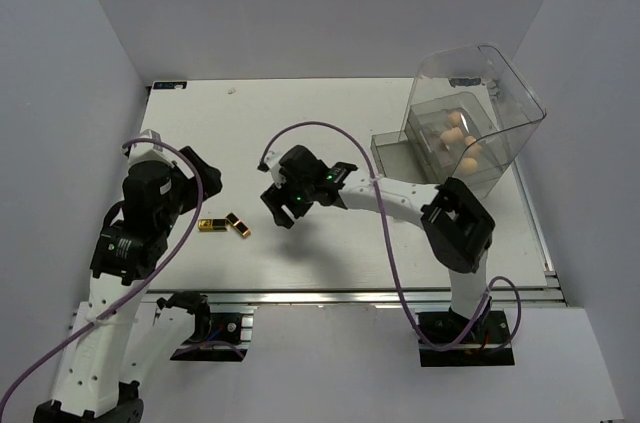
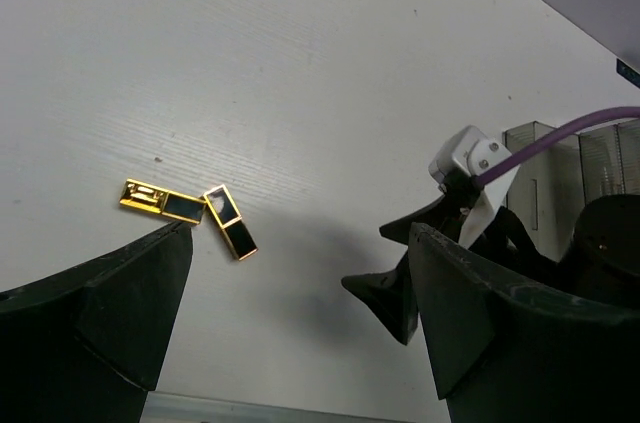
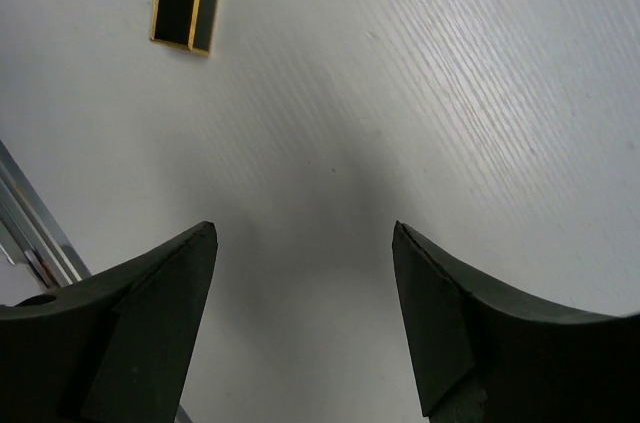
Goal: Organize the makeup
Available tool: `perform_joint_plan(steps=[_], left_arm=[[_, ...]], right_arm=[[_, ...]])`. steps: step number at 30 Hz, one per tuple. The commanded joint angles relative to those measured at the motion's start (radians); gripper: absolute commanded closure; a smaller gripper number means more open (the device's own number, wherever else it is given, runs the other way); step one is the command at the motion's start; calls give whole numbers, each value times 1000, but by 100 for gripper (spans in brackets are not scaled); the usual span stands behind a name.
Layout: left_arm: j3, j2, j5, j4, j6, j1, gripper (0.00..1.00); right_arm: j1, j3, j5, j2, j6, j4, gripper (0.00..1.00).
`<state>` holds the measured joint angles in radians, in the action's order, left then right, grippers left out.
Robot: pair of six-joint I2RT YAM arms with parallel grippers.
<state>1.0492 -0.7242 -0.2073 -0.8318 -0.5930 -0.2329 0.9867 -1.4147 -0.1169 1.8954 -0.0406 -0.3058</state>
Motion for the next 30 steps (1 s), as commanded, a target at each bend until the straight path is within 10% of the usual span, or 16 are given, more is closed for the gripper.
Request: perform_joint_plan(steps=[1,30], left_arm=[[40,35,-70,-121,-16,4,2],[26,164,-76,-214,-157,4,2]], right_arm=[[62,-127,5,53,4,-13,23],[204,-494,244,478,31,28,32]])
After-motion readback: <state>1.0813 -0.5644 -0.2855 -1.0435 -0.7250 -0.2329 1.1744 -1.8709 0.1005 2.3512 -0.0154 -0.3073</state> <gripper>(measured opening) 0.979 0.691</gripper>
